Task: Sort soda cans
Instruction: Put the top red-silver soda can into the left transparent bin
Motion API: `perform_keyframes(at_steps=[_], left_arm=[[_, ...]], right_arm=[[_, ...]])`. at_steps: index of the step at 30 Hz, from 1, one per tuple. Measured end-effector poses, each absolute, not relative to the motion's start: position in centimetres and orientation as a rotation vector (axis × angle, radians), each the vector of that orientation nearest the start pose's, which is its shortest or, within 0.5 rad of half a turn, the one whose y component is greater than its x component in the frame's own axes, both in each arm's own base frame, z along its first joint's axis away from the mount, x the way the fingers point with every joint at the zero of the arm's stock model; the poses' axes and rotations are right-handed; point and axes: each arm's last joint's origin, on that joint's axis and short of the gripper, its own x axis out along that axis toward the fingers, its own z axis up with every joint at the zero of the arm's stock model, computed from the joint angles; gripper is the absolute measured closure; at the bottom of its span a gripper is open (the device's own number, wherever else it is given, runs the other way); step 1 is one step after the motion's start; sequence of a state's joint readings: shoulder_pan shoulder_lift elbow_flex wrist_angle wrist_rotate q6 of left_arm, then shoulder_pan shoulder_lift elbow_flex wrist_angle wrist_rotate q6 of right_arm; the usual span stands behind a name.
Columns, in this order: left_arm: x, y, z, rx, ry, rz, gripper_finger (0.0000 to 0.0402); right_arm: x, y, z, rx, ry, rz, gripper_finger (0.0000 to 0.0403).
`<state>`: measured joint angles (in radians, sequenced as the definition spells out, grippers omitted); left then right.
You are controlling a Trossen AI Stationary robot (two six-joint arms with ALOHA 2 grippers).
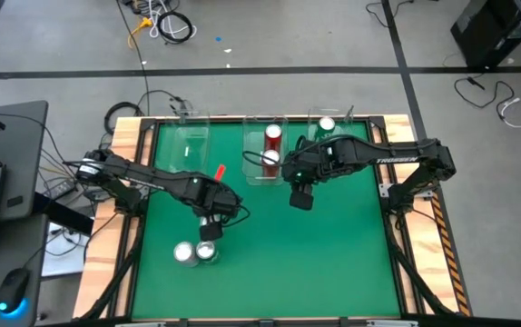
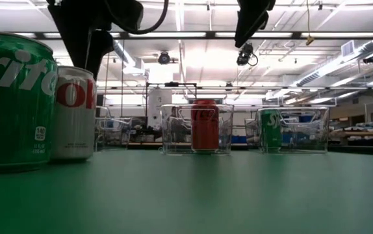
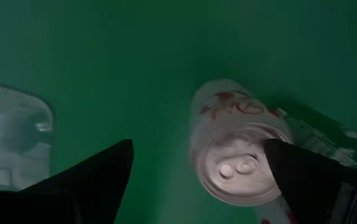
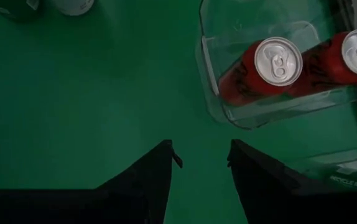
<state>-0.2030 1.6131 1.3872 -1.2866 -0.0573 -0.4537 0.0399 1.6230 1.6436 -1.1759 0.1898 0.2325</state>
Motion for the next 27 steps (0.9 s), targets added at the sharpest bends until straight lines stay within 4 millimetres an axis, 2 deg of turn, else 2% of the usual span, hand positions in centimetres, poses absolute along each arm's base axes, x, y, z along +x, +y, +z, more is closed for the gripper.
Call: perform_keyframes(at_steps=[4, 11, 19, 27], left_arm=[[28.2, -5.9, 27.4, -0.242, 1.526, 0.151, 0.0029], [27.9, -5.9, 27.2, -0.24, 1.556, 0.154, 0.0029], [27.8, -5.8, 25.8, -0.231, 1.56, 0.16, 0.0029], [27.8, -5.8, 23.9, -0.198, 1.541, 0.125, 0.003]], right_arm=[[31.6, 0.7, 34.4, 0.077, 1.127, -0.257, 0.0241], [31.6, 0.7, 34.4, 0.078, 1.127, -0.257, 0.0253], [31.6, 0.7, 34.4, 0.079, 1.131, -0.256, 0.0264], [31.7, 0.8, 34.4, 0.092, 1.128, -0.237, 0.0257]])
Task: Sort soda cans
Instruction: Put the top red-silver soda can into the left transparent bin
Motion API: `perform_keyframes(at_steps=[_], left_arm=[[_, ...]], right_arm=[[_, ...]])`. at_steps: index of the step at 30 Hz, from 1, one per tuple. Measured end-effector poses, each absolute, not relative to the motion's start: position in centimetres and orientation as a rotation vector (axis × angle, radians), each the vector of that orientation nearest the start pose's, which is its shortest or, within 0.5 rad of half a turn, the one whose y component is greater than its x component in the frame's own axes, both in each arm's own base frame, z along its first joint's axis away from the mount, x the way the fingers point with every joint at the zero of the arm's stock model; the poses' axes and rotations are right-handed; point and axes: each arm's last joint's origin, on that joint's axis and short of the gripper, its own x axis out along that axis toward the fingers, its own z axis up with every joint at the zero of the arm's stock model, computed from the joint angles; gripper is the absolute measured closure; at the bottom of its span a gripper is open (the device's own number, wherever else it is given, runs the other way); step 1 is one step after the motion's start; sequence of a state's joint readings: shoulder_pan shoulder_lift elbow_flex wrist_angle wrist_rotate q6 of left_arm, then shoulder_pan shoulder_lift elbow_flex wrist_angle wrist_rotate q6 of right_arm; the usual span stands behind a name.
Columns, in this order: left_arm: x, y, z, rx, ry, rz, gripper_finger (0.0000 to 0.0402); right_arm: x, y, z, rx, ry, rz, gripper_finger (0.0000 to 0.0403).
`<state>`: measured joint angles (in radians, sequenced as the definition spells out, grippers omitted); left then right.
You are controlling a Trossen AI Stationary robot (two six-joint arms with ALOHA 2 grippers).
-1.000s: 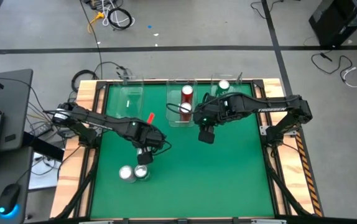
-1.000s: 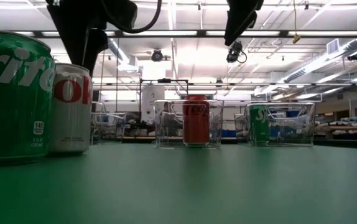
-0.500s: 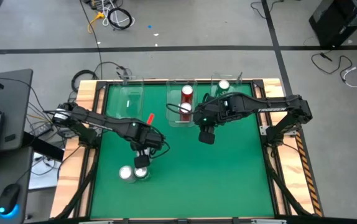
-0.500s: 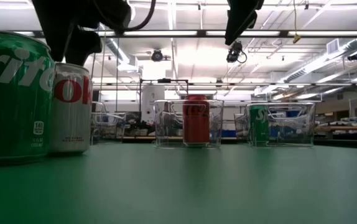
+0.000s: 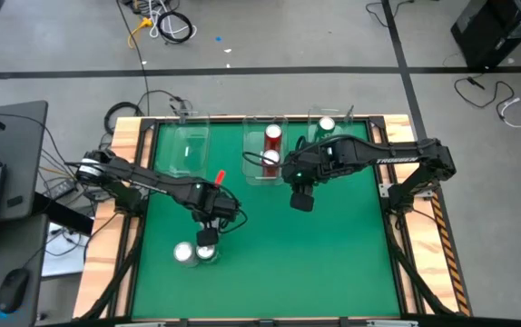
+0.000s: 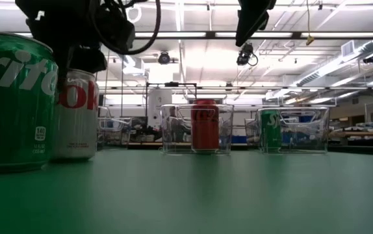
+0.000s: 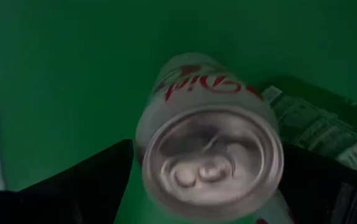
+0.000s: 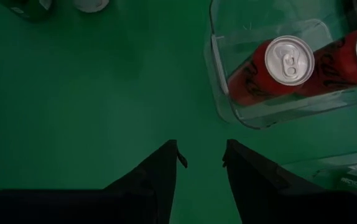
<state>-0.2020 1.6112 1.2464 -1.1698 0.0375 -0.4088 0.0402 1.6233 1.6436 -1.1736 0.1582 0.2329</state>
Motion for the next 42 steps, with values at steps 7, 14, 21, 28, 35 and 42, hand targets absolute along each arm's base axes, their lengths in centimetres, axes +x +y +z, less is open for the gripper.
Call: perform_keyframes(at_steps=[7, 14, 21, 28, 35, 42], left_arm=[[28.3, -5.8, 22.3, -0.155, 1.461, 0.109, 0.0044], [27.8, -5.6, 20.6, -0.147, 1.453, 0.13, 0.0104], [28.3, -5.3, 22.1, -0.086, 1.456, 0.203, 0.0104], [28.8, -3.0, 27.7, -0.01, 1.45, 0.33, 0.0104], [28.7, 2.3, 33.4, 0.001, 1.384, 0.438, 0.0104], [26.6, 11.0, 36.6, -0.079, 1.336, 0.608, 0.0104]], right_arm=[[31.7, 0.8, 34.4, 0.091, 1.122, -0.231, 0.0254], [31.7, 0.8, 34.4, 0.081, 1.123, -0.225, 0.0258], [31.8, 0.8, 34.4, 0.079, 1.12, -0.222, 0.0265], [31.8, 0.8, 34.4, 0.079, 1.122, -0.222, 0.0266], [31.7, 0.8, 34.4, 0.078, 1.127, -0.223, 0.027], [31.6, 0.8, 34.4, 0.074, 1.139, -0.222, 0.0271]])
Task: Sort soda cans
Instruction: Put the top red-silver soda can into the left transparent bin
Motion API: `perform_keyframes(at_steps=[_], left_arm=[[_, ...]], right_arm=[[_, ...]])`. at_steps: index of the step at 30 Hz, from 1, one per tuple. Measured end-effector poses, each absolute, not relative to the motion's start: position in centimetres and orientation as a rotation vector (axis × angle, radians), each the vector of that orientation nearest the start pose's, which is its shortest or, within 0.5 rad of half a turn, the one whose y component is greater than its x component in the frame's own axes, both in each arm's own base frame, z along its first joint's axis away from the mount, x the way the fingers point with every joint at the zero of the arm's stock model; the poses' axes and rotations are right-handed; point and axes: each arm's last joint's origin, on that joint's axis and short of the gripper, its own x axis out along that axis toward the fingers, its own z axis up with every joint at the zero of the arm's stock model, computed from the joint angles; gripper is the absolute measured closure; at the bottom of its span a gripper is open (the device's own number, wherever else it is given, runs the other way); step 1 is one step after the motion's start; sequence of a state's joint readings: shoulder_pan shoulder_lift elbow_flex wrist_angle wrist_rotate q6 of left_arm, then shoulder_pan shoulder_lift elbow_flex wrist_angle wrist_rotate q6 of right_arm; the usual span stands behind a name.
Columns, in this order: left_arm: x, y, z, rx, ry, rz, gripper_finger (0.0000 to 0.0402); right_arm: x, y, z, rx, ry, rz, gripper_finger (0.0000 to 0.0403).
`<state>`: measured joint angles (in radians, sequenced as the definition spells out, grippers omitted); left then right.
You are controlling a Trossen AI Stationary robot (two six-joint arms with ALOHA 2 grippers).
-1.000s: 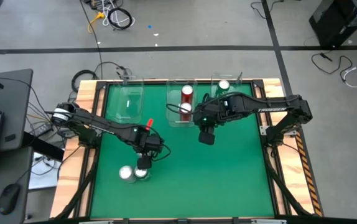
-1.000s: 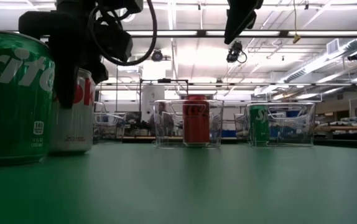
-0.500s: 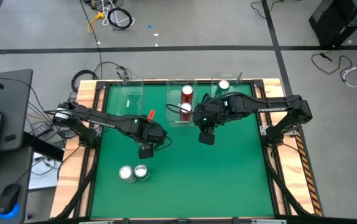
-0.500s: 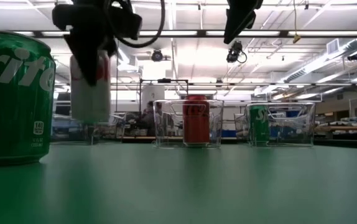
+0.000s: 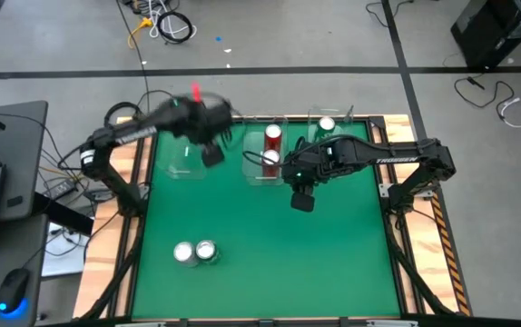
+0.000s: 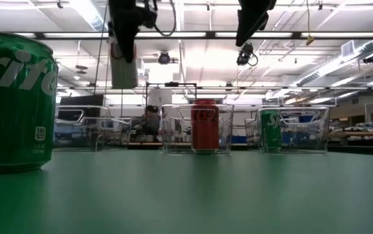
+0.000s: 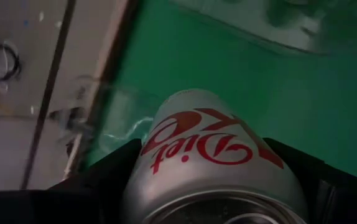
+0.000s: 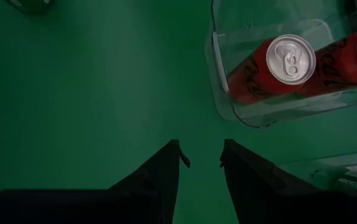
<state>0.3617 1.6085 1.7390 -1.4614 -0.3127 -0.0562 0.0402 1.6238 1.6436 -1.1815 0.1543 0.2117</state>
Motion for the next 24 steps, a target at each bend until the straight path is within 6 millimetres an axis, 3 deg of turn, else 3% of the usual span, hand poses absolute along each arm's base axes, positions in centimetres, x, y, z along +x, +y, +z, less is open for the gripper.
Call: perform_keyframes(at_steps=[5, 11, 17, 24], left_arm=[[23.5, 17.1, 36.2, -0.186, 1.384, 0.69, 0.0104], [21.5, 22.8, 33.3, -0.329, 1.444, 0.729, 0.0104], [22.6, 26.1, 29.5, -0.388, 1.439, 0.733, 0.0104], [24.1, 27.7, 26.3, -0.425, 1.456, 0.695, 0.0104]], right_arm=[[31.6, 0.8, 34.3, 0.077, 1.141, -0.225, 0.0274], [31.6, 0.8, 34.3, 0.094, 1.14, -0.235, 0.0275], [31.5, 0.9, 34.3, 0.101, 1.152, -0.24, 0.0275], [31.4, 1.4, 34.3, 0.091, 1.161, -0.225, 0.0276]])
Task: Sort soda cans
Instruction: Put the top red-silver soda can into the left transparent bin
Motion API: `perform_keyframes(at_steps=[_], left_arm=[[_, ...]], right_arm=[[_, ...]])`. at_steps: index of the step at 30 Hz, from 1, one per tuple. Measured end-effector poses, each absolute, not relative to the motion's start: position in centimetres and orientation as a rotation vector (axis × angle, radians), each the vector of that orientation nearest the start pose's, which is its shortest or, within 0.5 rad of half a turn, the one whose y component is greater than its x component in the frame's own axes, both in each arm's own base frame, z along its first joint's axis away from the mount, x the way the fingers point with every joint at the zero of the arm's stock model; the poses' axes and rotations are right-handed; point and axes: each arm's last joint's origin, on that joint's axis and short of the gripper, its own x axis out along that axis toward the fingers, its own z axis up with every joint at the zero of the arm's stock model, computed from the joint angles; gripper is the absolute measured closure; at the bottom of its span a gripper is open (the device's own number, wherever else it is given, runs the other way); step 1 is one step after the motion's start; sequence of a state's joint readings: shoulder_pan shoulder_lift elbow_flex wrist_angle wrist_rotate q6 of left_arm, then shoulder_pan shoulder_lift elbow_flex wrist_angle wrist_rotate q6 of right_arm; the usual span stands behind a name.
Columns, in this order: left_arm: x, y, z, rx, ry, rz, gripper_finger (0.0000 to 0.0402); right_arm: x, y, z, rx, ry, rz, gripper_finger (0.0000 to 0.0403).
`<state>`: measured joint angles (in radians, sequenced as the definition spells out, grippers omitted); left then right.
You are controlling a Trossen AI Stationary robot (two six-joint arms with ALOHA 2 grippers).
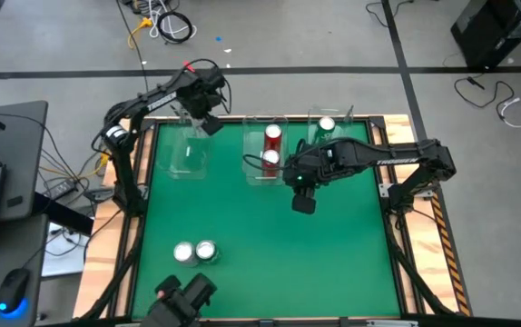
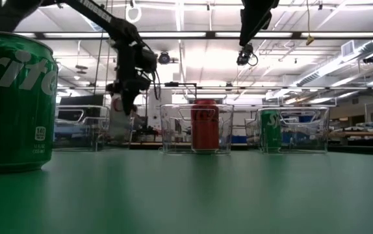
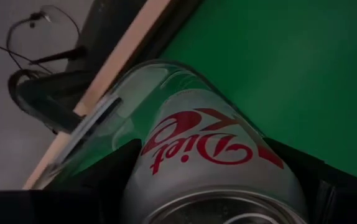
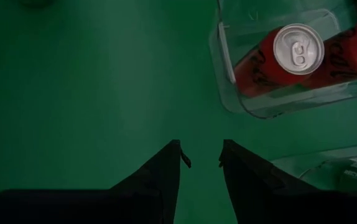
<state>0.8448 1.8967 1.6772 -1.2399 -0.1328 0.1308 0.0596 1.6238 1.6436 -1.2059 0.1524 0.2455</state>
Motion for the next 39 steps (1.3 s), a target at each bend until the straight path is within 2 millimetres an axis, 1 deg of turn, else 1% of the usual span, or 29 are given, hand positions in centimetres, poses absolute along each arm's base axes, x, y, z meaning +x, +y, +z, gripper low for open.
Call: perform_keyframes(at_steps=[6, 12, 17, 20, 23, 30, 31, 33, 34, 35, 36, 39], left_arm=[[24.7, 28.4, 24.4, -0.455, 1.497, 0.679, 0.0104], [24.6, 29.1, 23.8, -0.482, 1.481, 0.672, 0.0104], [23.8, 29.9, 23.3, -0.518, 1.444, 0.676, 0.0104], [23.3, 29.7, 22.2, -0.544, 1.475, 0.672, 0.0104], [23.1, 29.6, 21.7, -0.541, 1.475, 0.674, 0.0104], [23.2, 29.6, 21.5, -0.517, 1.483, 0.688, 0.0103], [23.2, 29.6, 21.6, -0.514, 1.487, 0.69, 0.0088], [23.2, 29.6, 21.5, -0.496, 1.515, 0.708, 0.004], [23.3, 29.6, 21.5, -0.481, 1.538, 0.719, 0.0025], [23.3, 29.5, 21.5, -0.466, 1.565, 0.728, 0.0023], [23.3, 29.3, 21.7, -0.45, 1.587, 0.737, 0.0032], [23.3, 28.9, 22.0, -0.423, 1.62, 0.751, 0.008]], right_arm=[[31.3, 2.1, 34.3, 0.078, 1.161, -0.206, 0.0276], [31.3, 2.4, 34.3, 0.073, 1.161, -0.198, 0.0276], [31.3, 2.4, 34.3, 0.071, 1.162, -0.197, 0.0276], [31.3, 2.4, 34.3, 0.071, 1.161, -0.197, 0.0276], [31.3, 2.4, 34.3, 0.071, 1.161, -0.197, 0.0276], [31.3, 2.4, 34.3, 0.072, 1.157, -0.196, 0.0276], [31.3, 2.4, 34.3, 0.072, 1.157, -0.197, 0.0276], [31.3, 2.4, 34.3, 0.072, 1.157, -0.196, 0.0276], [31.3, 2.4, 34.3, 0.072, 1.157, -0.196, 0.0276], [31.3, 2.4, 34.3, 0.072, 1.157, -0.196, 0.0276], [31.3, 2.4, 34.3, 0.072, 1.157, -0.196, 0.0276], [31.3, 2.4, 34.3, 0.07, 1.157, -0.195, 0.0276]])
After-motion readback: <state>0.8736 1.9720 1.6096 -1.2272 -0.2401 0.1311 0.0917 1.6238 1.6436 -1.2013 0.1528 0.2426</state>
